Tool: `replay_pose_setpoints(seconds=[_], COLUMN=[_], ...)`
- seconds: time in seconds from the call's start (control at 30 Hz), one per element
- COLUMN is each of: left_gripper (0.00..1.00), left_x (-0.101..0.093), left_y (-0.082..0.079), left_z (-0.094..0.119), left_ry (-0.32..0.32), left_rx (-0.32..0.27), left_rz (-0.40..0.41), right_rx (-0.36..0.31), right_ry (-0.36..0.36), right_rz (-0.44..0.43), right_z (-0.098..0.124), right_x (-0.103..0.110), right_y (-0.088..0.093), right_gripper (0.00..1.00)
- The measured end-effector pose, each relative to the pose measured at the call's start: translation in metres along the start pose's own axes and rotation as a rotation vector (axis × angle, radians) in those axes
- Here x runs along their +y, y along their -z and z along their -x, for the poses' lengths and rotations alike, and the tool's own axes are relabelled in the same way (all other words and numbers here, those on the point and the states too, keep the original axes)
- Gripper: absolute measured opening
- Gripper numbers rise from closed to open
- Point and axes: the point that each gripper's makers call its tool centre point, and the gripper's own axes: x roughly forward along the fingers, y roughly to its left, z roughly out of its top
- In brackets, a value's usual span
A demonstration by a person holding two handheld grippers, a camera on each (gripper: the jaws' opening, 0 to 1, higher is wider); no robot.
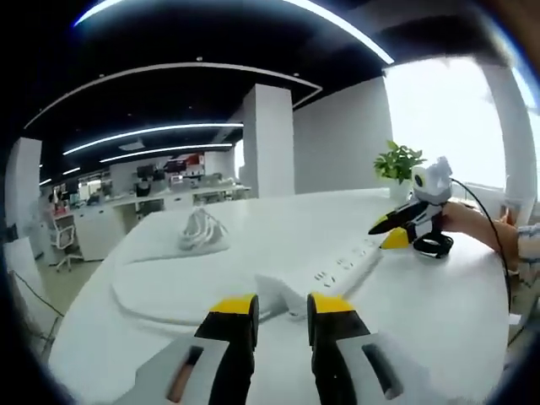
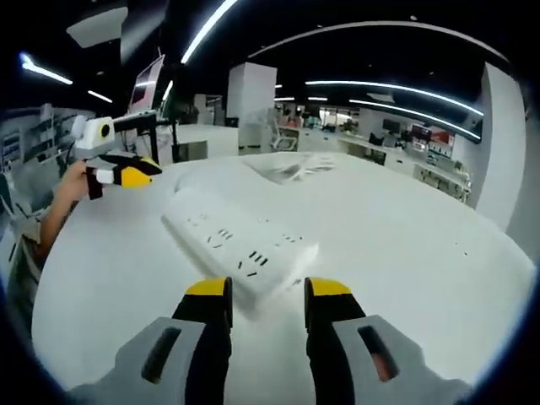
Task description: Straighten the power strip on the desk, plug the charger into it
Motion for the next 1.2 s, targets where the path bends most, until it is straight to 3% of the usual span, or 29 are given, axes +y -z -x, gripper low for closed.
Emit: replay_pose_setpoints(seconds=[0.13,0.47,0.8,1.2], left_gripper=[0.23,0.23,0.23,0.23], left_x=[-0.005,-0.011,-0.014,-0.016], left_y=[0.001,0.013,0.019,0.019], left_z=[-0.006,-0.018,-0.025,-0.033], left_ry=[0.056,0.104,0.096,0.111], left_rx=[0.001,0.047,0.11,0.12], left_rz=[0.042,0.053,0.032,0.023], right_rx=[-0.005,-0.023,-0.039,-0.024], right_ry=[-0.035,-0.06,-0.085,-0.082], right_rz=[-0.036,-0.034,-0.013,0.013], right_z=[-0.004,-0.006,-0.009,-0.012], right_x=[0.002,0.004,0.011,0.011], right_y=[0.003,0.004,0.002,0.004], right_gripper=[0.35,0.34,0.32,0.32])
